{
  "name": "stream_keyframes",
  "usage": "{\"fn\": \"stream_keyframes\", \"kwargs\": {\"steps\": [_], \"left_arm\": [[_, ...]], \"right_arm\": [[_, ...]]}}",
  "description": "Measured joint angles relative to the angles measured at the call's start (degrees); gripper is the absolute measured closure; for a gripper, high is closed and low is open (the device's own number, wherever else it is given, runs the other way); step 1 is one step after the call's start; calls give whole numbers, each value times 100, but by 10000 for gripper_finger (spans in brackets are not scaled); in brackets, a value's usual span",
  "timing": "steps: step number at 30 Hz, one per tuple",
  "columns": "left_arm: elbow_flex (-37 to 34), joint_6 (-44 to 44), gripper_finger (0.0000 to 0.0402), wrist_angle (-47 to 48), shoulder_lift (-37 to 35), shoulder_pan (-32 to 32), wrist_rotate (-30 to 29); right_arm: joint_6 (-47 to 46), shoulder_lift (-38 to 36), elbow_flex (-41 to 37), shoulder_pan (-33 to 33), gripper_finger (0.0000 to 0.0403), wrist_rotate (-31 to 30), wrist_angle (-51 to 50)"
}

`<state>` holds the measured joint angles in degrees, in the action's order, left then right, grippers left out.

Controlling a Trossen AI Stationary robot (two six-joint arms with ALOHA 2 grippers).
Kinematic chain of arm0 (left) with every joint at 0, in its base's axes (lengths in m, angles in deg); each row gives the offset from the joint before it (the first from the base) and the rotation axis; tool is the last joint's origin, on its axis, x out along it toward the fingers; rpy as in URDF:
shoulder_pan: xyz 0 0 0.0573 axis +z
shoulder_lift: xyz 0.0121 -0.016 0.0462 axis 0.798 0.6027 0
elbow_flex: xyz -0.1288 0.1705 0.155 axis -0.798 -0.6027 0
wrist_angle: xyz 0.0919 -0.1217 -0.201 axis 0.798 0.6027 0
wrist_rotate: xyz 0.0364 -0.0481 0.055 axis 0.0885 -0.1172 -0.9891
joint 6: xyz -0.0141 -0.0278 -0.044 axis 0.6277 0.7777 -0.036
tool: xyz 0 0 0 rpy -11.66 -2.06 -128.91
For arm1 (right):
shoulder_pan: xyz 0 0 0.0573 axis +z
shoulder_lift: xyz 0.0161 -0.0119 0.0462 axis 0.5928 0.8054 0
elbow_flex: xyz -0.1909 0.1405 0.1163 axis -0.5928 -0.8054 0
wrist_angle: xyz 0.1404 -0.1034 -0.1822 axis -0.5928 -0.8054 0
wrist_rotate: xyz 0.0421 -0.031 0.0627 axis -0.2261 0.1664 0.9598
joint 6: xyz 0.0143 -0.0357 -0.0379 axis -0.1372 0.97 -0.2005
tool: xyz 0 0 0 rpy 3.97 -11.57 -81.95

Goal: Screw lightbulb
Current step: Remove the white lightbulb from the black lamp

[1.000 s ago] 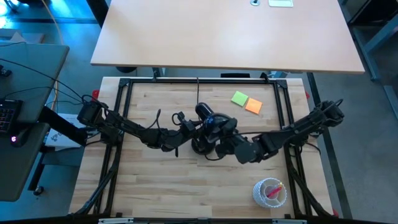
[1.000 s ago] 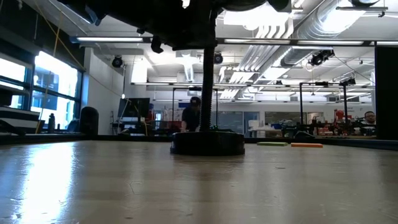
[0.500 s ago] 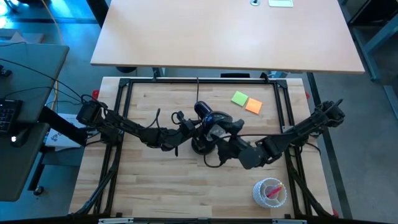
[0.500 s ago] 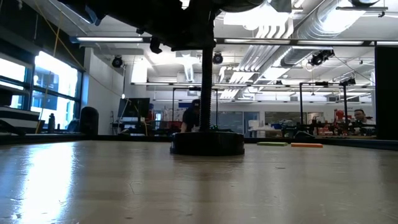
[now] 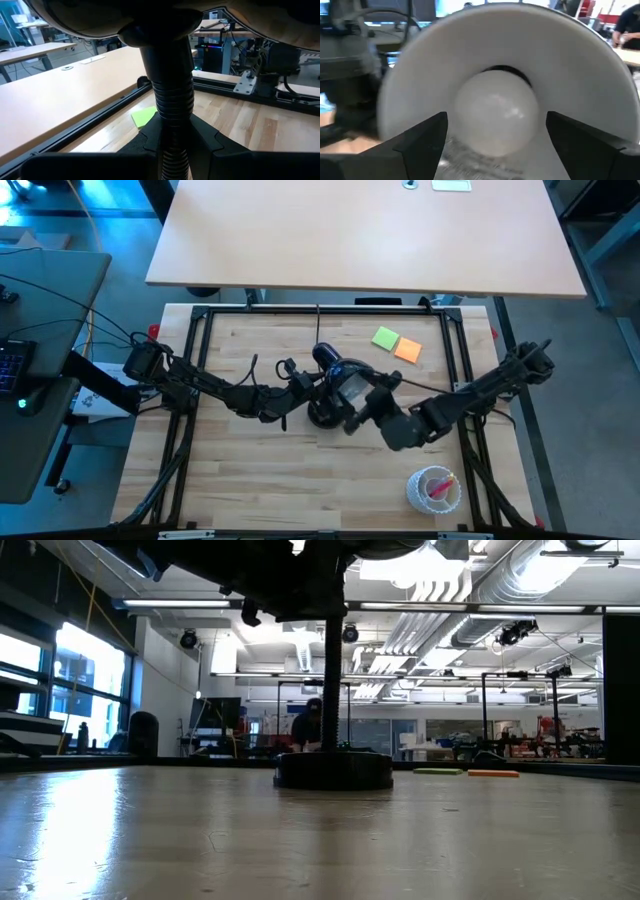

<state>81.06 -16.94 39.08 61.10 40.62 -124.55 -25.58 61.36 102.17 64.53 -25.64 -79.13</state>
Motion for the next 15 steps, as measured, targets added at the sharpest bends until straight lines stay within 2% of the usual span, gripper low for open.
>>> {"fn": "stream_keyframes", "kwargs": {"steps": [7, 12, 15], "left_arm": [[0, 10, 356, -11, 0, 0, 4], [1, 10, 356, -13, 0, 0, 7], [2, 5, 356, -11, 0, 0, 4]], "right_arm": [[274, 4, 2, -357, 66, 329, 12], [1397, 4, 2, -493, 78, 481, 57], [2627, 4, 2, -493, 95, 458, 211]]}}
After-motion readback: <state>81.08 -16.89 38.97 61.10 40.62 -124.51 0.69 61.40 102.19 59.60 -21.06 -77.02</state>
